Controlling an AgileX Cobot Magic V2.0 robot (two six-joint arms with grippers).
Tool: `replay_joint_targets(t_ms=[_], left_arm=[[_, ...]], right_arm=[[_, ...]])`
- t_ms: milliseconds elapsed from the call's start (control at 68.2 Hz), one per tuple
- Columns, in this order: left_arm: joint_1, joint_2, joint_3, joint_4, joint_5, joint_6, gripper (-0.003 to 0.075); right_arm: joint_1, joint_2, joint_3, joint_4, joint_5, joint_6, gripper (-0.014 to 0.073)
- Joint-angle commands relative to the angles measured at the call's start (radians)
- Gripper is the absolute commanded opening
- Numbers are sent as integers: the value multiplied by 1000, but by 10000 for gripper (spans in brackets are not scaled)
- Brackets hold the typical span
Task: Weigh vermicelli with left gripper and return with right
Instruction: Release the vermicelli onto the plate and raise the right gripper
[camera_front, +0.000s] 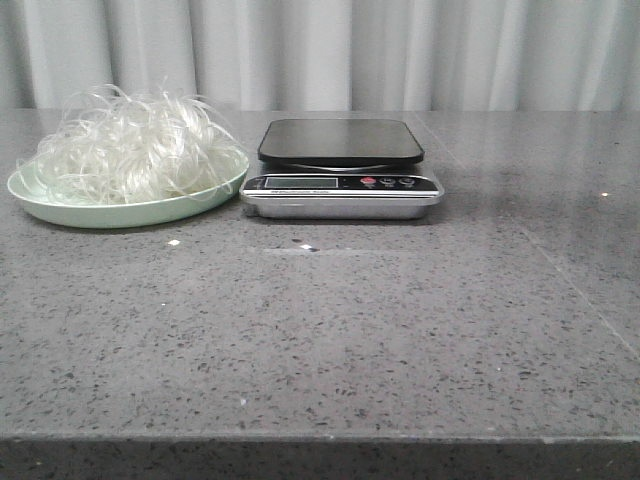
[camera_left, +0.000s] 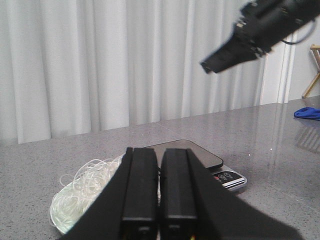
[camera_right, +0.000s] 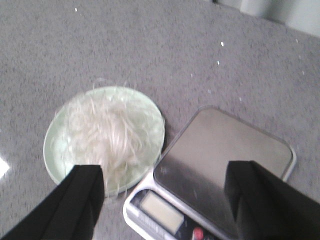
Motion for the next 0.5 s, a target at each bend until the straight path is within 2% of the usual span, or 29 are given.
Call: replay_joint_targets(t_ms=[0, 220, 367, 484], left_arm=[[-8, 12, -27, -2, -77, 1, 127], [-8, 12, -24, -2, -77, 1, 127], [-8, 12, -24, -2, -75, 1, 127], [-8, 12, -24, -2, -71, 1, 127]], right_arm=[[-5, -174, 156, -11, -169, -11, 598], [-5, -517, 546, -39, -363, -11, 598], [-5, -722, 739, -101, -419, -11, 598], [-5, -899, 863, -101, -435, -11, 598]])
